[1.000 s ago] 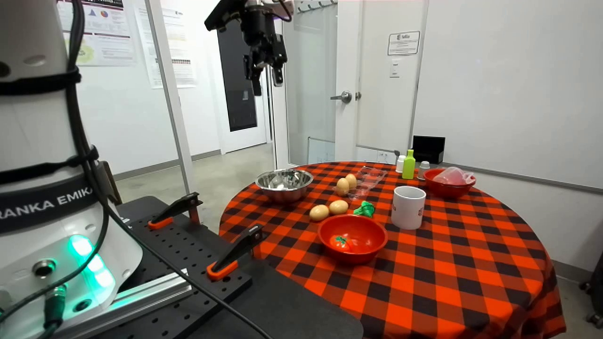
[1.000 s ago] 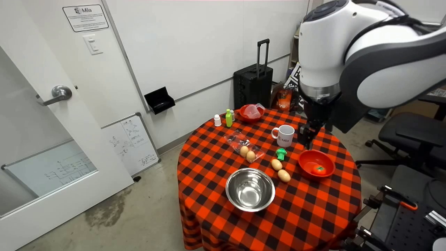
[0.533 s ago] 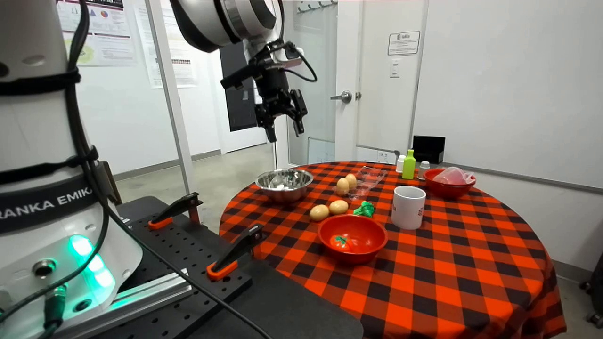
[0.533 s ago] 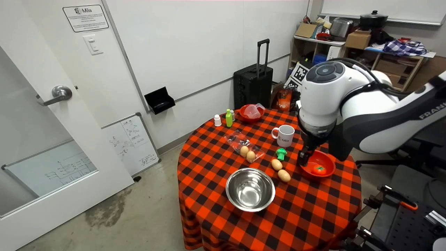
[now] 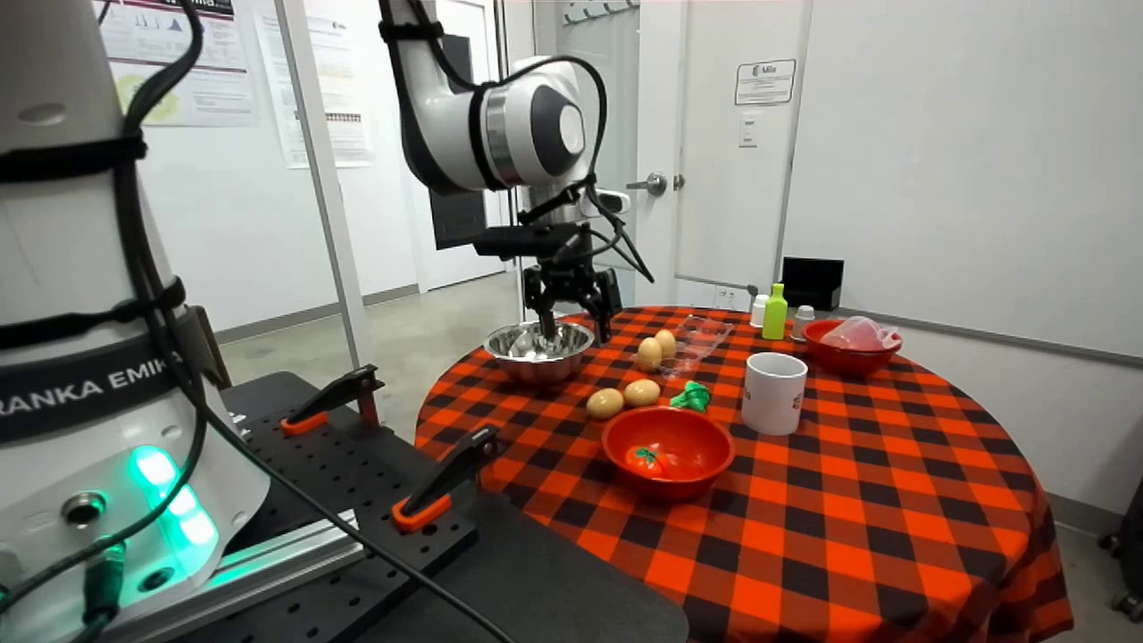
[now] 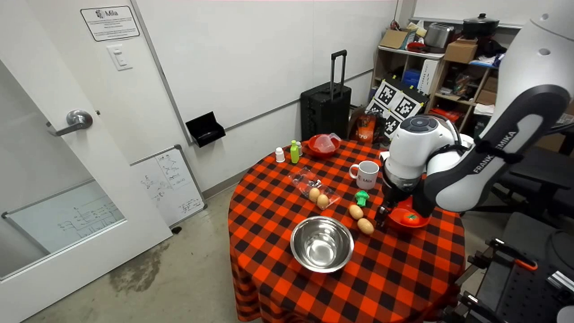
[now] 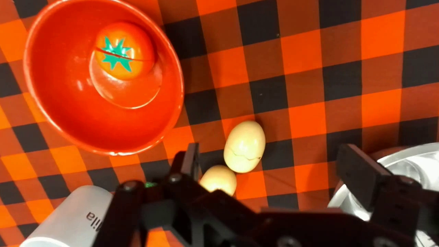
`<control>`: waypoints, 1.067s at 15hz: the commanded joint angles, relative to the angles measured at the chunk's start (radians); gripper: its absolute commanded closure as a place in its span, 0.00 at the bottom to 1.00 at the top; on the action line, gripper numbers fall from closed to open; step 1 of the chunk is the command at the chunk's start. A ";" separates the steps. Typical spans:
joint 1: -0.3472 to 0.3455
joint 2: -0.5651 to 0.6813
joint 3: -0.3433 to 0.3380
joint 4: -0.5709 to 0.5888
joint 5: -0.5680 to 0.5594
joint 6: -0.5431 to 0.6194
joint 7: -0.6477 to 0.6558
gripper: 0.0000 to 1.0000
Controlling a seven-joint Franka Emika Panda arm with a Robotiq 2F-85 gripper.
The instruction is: Pick one egg from the table and put it in the silver bowl
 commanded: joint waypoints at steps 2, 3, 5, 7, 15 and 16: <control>-0.006 0.197 0.002 0.156 0.236 0.037 -0.237 0.00; -0.012 0.223 0.011 0.187 0.272 0.022 -0.275 0.00; -0.014 0.271 0.024 0.248 0.323 0.002 -0.332 0.00; -0.004 0.306 0.021 0.294 0.350 -0.014 -0.362 0.00; 0.108 0.406 -0.081 0.425 0.349 -0.115 -0.319 0.00; 0.123 0.418 -0.094 0.439 0.346 -0.129 -0.310 0.00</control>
